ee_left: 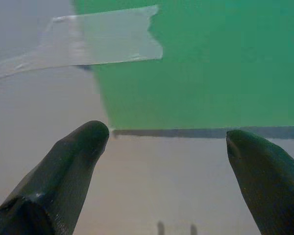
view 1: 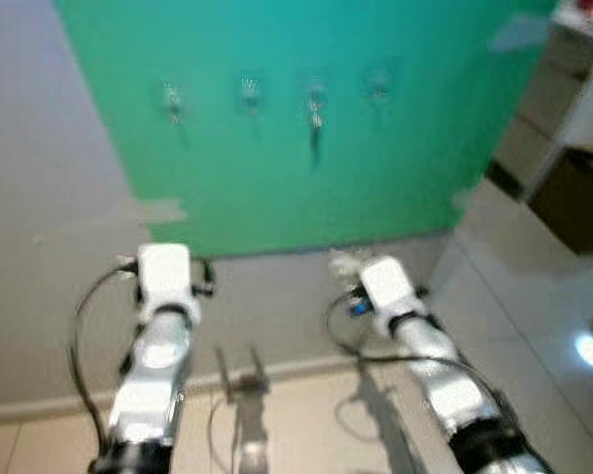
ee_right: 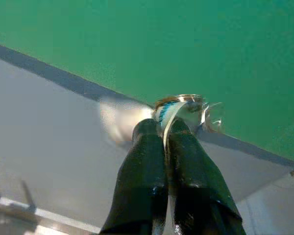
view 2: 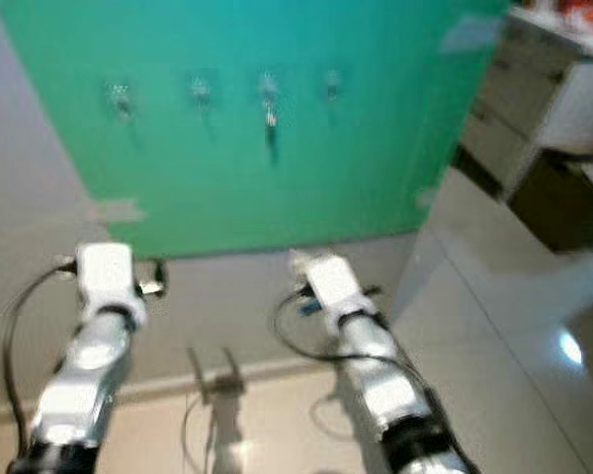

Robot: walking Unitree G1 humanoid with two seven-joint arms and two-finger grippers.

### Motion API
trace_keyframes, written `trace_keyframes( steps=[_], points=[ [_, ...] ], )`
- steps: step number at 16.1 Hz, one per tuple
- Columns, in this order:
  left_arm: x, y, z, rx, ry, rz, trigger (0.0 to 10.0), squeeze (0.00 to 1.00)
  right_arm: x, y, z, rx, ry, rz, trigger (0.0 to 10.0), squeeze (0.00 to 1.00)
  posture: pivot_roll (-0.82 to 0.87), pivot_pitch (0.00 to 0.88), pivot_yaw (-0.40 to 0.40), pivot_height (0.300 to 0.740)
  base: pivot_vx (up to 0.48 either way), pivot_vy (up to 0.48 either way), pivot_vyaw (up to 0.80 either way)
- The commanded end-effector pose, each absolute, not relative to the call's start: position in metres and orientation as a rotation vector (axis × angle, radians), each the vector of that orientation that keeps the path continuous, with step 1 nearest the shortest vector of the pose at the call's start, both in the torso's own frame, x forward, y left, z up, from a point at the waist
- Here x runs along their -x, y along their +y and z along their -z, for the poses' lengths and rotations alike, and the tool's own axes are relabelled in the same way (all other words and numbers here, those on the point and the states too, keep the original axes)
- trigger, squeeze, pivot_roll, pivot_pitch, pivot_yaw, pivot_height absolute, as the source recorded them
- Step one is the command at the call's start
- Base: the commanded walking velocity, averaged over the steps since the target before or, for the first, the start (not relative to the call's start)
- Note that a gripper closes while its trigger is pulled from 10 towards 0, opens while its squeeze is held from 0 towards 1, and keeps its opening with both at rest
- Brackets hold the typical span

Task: Hang keys on a hook

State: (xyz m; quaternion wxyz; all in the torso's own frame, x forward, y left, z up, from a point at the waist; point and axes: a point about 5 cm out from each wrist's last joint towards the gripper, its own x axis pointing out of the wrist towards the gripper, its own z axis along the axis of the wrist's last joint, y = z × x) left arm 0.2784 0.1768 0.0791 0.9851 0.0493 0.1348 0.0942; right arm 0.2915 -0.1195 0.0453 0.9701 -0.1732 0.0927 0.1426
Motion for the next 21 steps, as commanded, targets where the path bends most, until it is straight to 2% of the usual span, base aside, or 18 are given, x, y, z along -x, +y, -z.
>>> trace_keyframes(
  steps=[1, 9, 15, 21],
  points=[
    [-0.2788, 0.1859, -0.0804, -0.124, 0.271, -0.216, 10.0, 0.00, -0.2940, -0.1089, -0.0531, 0.330, 0.142, -0.310, 0.0, 0.00, -0.04, 0.000, 0.002, 0.740, 0.000, 0.000, 0.00],
    [-0.2765, 0.1844, -0.0777, -0.131, 0.272, -0.209, 10.0, 0.00, -0.2952, -0.1114, -0.0529, 0.330, 0.145, -0.284, 0.0, 0.00, -0.04, 0.000, 0.001, 0.740, 0.000, 0.000, 0.80],
    [-0.2778, 0.1854, -0.0780, -0.144, 0.279, -0.198, 10.0, 0.00, -0.2963, -0.1126, -0.0537, 0.319, 0.140, -0.273, 0.0, 0.00, -0.04, 0.000, 0.004, 0.740, 0.000, 0.000, 0.00],
    [-0.2802, 0.1840, -0.0805, -0.152, 0.266, -0.188, 10.0, 0.00, -0.2947, -0.1115, -0.0540, 0.319, 0.132, -0.278, 0.0, 0.00, -0.04, 0.000, 0.006, 0.740, 0.305, -0.344, 0.00]
  ],
)
